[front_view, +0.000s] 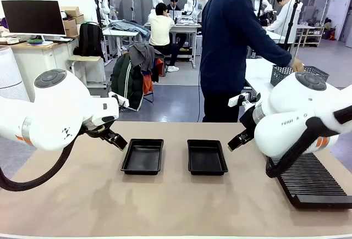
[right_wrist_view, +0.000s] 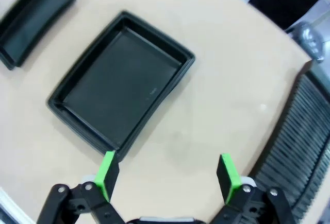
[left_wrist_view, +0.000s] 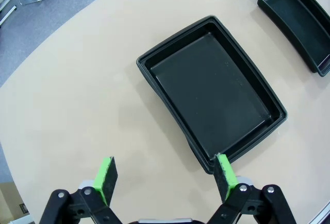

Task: Inspect and transfer BCBs to ESD trays.
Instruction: Pick up the Blank PCB from the PCB Rack and place it in the left ESD tray.

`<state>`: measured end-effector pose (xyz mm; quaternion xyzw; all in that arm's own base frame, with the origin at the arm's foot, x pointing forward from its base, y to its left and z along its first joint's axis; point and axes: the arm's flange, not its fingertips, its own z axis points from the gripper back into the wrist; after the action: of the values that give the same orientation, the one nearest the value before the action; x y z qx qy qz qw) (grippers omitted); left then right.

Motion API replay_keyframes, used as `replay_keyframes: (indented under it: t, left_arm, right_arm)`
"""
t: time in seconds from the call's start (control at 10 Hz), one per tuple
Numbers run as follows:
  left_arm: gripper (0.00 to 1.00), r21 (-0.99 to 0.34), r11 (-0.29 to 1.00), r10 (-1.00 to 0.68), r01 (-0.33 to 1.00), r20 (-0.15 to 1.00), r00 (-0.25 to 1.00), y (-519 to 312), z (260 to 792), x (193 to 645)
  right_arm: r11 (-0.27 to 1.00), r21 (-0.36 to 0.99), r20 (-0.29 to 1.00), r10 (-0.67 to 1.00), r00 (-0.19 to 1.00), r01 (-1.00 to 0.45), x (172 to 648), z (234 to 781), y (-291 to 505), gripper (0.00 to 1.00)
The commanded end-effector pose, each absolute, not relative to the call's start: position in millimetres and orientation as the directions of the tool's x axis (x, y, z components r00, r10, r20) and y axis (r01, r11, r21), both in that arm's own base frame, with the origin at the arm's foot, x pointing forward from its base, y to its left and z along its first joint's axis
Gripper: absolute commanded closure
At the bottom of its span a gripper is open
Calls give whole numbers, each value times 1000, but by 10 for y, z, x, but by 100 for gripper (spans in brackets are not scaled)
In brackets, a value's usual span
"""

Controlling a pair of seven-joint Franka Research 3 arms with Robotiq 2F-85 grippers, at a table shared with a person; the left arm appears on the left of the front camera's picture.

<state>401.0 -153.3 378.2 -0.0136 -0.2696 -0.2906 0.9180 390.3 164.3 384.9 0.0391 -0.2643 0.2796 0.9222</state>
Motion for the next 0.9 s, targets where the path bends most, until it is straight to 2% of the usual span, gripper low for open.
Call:
replay_keyframes:
  t: [0.0, 0.3, 0.5, 0.8]
  left_arm:
    - [0, 45, 876, -437, 480, 498, 749, -1426, 4248, 3901]
    - [0, -115, 917, -302, 382, 426, 853, -1101, 5059, 3814]
    - [0, -195, 920, -252, 341, 372, 894, -931, 5504, 3759]
    - [0, -271, 916, -187, 296, 365, 912, -592, 5922, 3733]
  right_arm:
    - [879, 97, 502, 363, 785, -468, 3698, 4355, 1420, 0]
    - [863, 306, 467, 233, 853, -403, 3382, 5131, 1045, 0]
    - [842, 418, 398, 169, 902, -342, 3273, 5480, 762, 0]
    - [830, 510, 279, 88, 956, -225, 3265, 5816, 261, 0]
